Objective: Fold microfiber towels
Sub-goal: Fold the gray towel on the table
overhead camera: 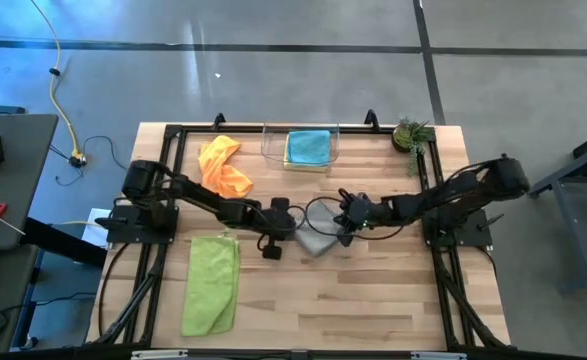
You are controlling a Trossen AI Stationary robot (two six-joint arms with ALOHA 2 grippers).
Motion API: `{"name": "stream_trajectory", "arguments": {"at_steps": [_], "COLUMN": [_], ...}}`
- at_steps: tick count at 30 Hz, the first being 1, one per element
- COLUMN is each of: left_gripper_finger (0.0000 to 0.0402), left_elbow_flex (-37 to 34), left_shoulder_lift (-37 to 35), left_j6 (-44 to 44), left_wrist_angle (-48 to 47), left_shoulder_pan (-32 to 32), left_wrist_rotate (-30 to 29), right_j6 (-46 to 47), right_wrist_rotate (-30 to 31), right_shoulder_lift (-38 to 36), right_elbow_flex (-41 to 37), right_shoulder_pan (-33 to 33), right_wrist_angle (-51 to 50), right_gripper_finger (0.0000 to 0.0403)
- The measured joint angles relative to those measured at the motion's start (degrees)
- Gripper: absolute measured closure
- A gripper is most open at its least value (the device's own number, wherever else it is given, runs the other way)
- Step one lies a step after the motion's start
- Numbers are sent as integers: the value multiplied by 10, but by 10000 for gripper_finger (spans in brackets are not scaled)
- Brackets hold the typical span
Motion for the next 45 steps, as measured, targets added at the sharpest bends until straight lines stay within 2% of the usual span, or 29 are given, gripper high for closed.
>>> {"name": "stream_trajectory", "arguments": {"at_steps": [3, 5, 8, 11, 15, 17, 20, 25, 30, 35, 40, 42, 45], "left_gripper_finger": [401, 401, 401, 401, 401, 401, 401, 401, 401, 401, 401, 401, 401], "left_elbow_flex": [-1, -5, -22, -32, -33, -33, -33, -33, -33, -33, -32, -33, -33], "left_shoulder_lift": [-16, -20, -22, -21, -18, -18, -18, -22, -49, -56, -50, -45, -35], "left_j6": [1, -2, -23, -52, -58, -47, -41, -26, -1, 4, -10, -16, -25], "left_wrist_angle": [-24, -2, 76, 121, 116, 110, 104, 90, 74, 71, 164, 168, 143], "left_shoulder_pan": [10, 13, 9, 3, -11, -19, -19, 3, 11, -19, -39, -37, -28], "left_wrist_rotate": [43, 81, 124, 141, 137, 114, 84, 67, 80, 83, 70, 61, 18], "right_j6": [-4, -2, 1, 3, 12, 25, 44, 67, 66, 43, -8, -17, -32], "right_wrist_rotate": [12, 33, 41, 39, 14, 0, -1, -5, 5, 37, 36, 36, 36], "right_shoulder_lift": [-50, -72, -76, -55, -20, -4, 2, -6, -32, -65, -72, -60, -33], "right_elbow_flex": [0, 1, 0, 0, 0, 0, 0, 1, 1, 1, 1, 1, 1], "right_shoulder_pan": [0, 1, 1, 9, 24, 34, 51, 80, 98, 106, 100, 97, 96], "right_wrist_angle": [-62, -114, -161, -158, -132, -115, -101, -104, -147, -183, -104, -58, -21], "right_gripper_finger": [373, 366, 367, 382, 400, 398, 399, 401, 383, 346, 335, 345, 378]}}
